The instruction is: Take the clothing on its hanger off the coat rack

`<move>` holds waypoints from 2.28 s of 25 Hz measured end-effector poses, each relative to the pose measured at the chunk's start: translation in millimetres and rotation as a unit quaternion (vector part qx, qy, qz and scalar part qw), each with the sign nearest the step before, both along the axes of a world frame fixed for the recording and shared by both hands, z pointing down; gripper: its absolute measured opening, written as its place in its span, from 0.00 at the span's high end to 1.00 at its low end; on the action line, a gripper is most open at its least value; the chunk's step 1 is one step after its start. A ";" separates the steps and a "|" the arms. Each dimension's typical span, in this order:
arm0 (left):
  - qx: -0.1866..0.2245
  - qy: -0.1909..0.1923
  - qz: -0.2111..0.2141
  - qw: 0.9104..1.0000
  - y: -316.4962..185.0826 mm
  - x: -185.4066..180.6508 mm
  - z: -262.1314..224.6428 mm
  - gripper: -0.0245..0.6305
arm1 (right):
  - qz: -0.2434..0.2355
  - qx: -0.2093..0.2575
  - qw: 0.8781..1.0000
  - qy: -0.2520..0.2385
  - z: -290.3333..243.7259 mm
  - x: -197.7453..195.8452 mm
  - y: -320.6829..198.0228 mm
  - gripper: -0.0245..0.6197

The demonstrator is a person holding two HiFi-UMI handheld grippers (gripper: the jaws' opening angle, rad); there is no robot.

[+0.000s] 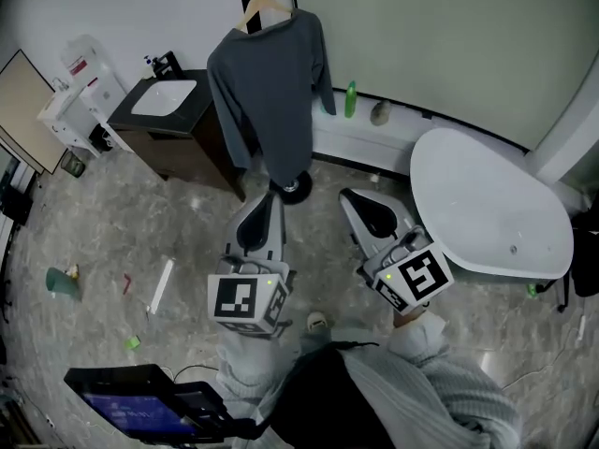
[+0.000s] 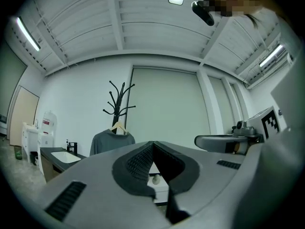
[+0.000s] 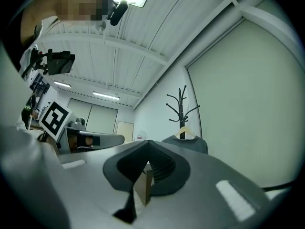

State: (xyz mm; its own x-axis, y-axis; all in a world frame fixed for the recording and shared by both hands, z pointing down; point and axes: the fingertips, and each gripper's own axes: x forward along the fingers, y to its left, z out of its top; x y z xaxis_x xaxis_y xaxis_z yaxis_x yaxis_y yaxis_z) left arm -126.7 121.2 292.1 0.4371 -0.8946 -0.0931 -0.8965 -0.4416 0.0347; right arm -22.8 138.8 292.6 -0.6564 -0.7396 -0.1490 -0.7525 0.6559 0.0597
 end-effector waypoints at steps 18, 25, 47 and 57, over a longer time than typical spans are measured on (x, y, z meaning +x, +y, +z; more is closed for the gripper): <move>0.009 -0.008 -0.057 0.998 -352.0 3.8 -9.6 0.96 | -0.090 0.046 0.995 -0.010 -29.7 21.6 -370.2 0.96; 0.016 -0.020 -0.073 0.997 -444.5 4.9 -31.1 0.96 | -0.177 0.077 0.981 0.027 -55.9 36.0 -497.6 0.96; -0.070 -0.265 0.021 0.962 -559.3 -95.5 -41.1 0.67 | -0.414 0.028 0.876 0.247 -38.5 -26.6 -697.6 0.63; -0.147 -0.277 0.113 0.943 -599.4 -103.3 -8.4 0.62 | -0.510 -0.086 0.791 0.327 -9.7 -53.5 -724.9 0.63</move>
State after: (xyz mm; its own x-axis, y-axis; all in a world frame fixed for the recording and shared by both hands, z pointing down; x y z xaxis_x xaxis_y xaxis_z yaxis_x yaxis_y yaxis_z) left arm -230.0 -478.2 283.7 0.5287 -0.7241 0.4429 -0.6964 -0.6684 -0.2614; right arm -76.3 -586.1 283.0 -0.8202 0.2510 0.5141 0.3270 0.9430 0.0612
